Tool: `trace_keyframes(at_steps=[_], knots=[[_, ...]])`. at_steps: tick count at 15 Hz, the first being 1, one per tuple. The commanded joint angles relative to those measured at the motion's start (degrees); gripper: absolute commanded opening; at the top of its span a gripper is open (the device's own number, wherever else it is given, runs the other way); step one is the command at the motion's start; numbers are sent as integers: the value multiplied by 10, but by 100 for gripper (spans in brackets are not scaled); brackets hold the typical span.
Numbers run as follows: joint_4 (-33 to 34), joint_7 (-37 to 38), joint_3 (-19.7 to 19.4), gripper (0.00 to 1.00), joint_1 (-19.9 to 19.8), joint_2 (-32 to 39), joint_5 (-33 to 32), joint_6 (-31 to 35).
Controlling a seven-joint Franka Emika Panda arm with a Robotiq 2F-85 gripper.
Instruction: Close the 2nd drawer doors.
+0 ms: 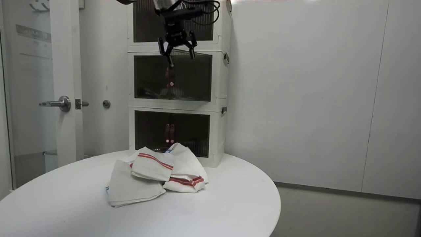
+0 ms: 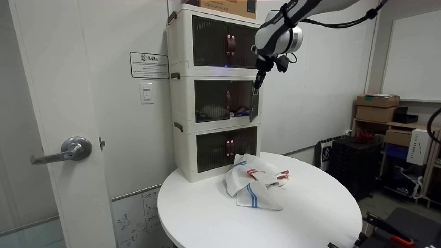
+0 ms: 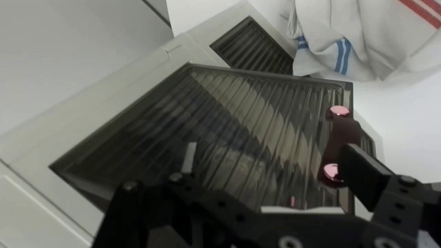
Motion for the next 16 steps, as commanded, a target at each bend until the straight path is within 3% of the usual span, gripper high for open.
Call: trace_keyframes(at_steps=[1, 10, 16], knots=[[32, 25, 16, 100, 0, 29, 40, 38], [84, 234, 16, 100, 2, 90, 52, 79], [99, 292, 27, 100, -2, 118, 74, 145]])
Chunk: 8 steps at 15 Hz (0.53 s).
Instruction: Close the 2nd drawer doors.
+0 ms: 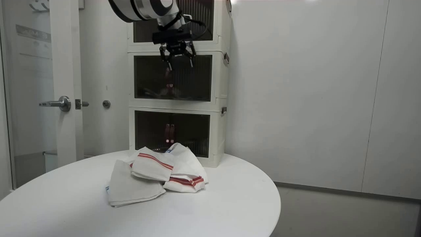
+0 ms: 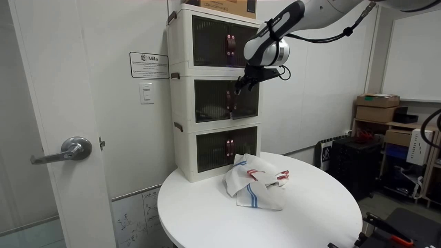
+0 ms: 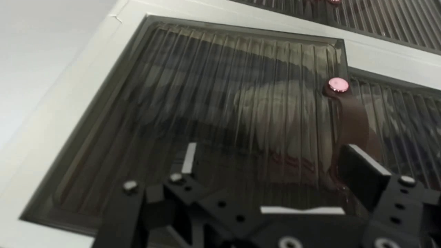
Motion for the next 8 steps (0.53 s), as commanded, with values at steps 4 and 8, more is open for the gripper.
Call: trace_keyframes(at_steps=[4, 8], knots=[[30, 37, 14, 100, -5, 36, 27, 70], [31, 44, 17, 100, -6, 40, 28, 82]])
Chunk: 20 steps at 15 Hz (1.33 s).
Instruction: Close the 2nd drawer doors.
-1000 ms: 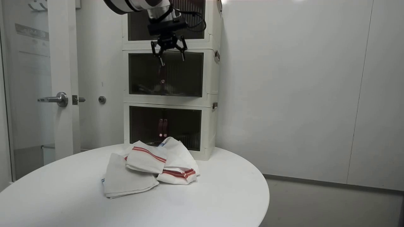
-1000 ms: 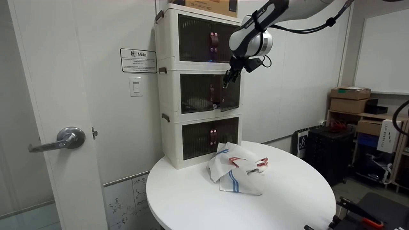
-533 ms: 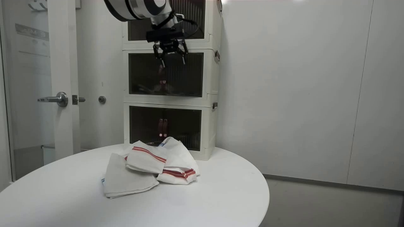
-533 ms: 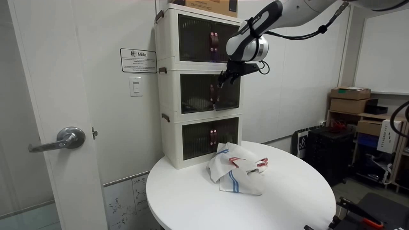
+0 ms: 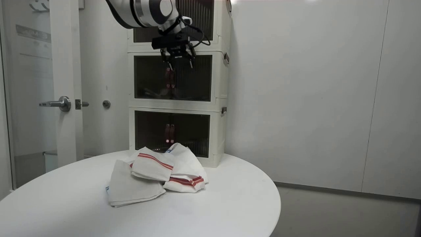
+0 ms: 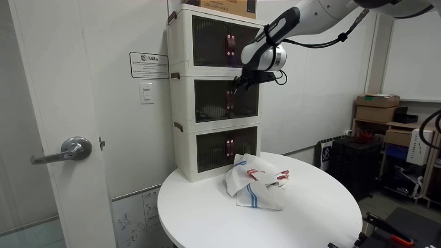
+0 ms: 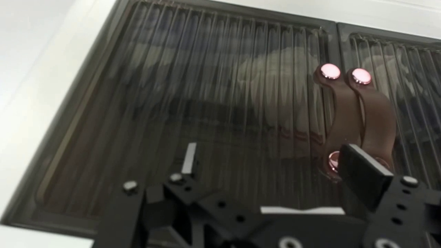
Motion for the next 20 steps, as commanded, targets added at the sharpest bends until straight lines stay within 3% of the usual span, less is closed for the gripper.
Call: trace_keyframes(at_steps=[1, 6, 9, 13, 20], knots=[[19, 9, 9, 100, -5, 15, 14, 18], [-1, 1, 8, 100, -12, -16, 13, -18], [-51, 14, -5, 100, -13, -65, 6, -39], [-158, 23, -16, 100, -18, -159, 13, -69], [-387, 92, -21, 100, 14, -331, 15, -108]])
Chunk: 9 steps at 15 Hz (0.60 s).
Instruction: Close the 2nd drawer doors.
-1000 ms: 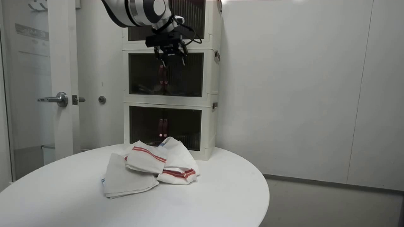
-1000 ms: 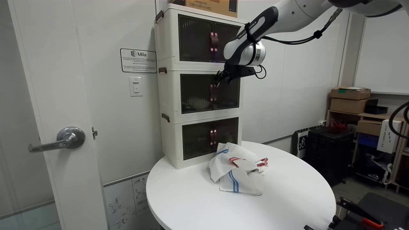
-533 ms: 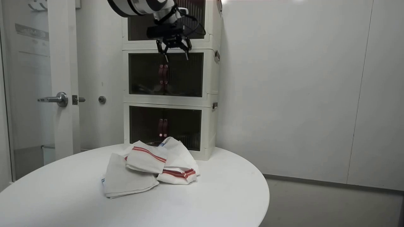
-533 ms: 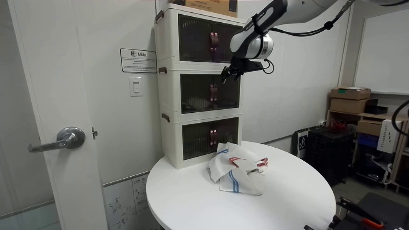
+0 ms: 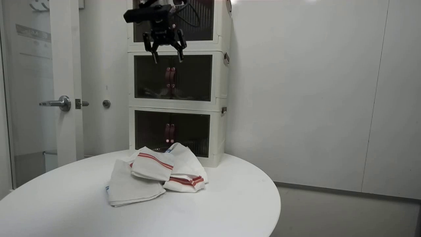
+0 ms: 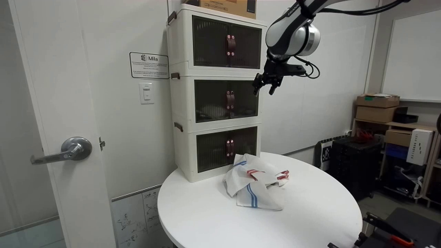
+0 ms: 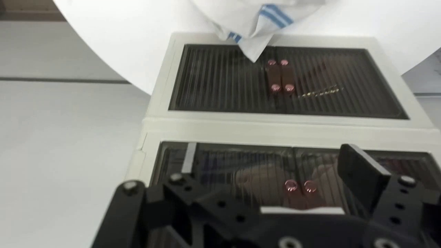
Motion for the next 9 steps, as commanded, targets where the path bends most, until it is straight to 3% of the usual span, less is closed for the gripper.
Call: trace_keyframes(at_steps=[1, 5, 9], knots=[[-146, 58, -2, 100, 25, -115, 12, 1], [-277, 101, 1, 100, 48, -232, 38, 12], [-349, 94, -1, 100, 86, -327, 82, -9]])
